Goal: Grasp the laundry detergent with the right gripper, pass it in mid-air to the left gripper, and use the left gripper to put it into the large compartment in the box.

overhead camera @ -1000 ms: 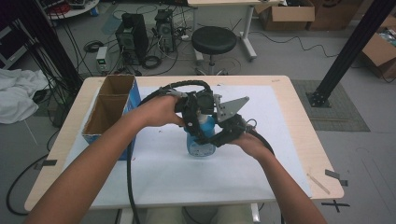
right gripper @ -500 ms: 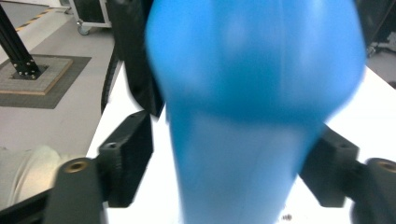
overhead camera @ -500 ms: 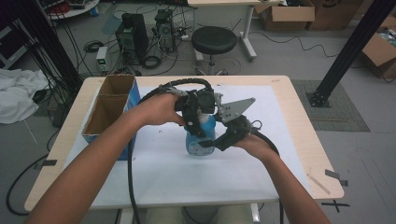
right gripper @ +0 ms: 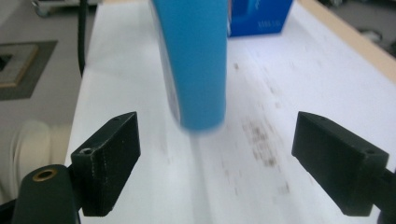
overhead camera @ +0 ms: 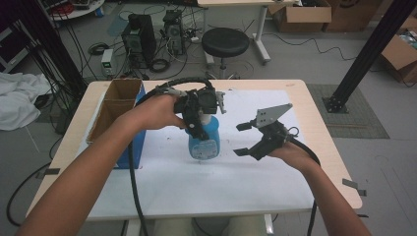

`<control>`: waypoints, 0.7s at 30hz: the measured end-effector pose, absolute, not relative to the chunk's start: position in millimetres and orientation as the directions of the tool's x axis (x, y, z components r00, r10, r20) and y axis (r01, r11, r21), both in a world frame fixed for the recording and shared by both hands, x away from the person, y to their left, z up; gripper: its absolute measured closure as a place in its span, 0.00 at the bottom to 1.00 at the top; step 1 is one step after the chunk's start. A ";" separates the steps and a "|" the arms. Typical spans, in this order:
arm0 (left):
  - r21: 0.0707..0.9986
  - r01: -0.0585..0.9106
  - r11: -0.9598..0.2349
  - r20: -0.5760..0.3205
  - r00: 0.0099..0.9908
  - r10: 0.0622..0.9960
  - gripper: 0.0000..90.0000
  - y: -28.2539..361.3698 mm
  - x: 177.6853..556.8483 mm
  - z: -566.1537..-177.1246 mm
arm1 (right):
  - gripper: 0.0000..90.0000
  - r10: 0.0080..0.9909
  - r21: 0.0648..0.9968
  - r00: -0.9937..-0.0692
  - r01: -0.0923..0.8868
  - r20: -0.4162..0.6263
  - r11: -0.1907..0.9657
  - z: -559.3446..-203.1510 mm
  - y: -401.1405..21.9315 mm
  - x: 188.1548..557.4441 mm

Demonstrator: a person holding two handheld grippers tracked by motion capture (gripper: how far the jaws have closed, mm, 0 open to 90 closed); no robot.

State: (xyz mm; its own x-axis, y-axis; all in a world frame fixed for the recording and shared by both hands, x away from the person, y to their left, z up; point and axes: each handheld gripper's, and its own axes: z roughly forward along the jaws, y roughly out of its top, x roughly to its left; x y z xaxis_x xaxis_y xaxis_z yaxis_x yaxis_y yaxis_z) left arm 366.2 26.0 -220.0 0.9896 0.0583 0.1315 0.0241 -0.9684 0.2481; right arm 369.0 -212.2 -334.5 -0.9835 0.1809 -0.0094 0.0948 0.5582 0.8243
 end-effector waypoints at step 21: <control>0.251 0.351 -0.902 0.155 0.906 0.395 0.42 56.8 380.0 -174.2 | 0.17 0.276 0.645 -0.961 0.192 -0.031 0.740 -322.1 -282.0 362.2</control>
State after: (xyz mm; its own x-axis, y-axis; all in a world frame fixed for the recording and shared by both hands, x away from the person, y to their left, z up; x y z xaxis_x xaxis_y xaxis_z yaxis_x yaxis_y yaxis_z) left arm 380.0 56.8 -174.2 0.9055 0.3950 0.1550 0.3505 -0.9023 0.2511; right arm 362.2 -282.0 -322.1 -0.9607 0.2760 -0.0312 0.1916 0.7399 0.6449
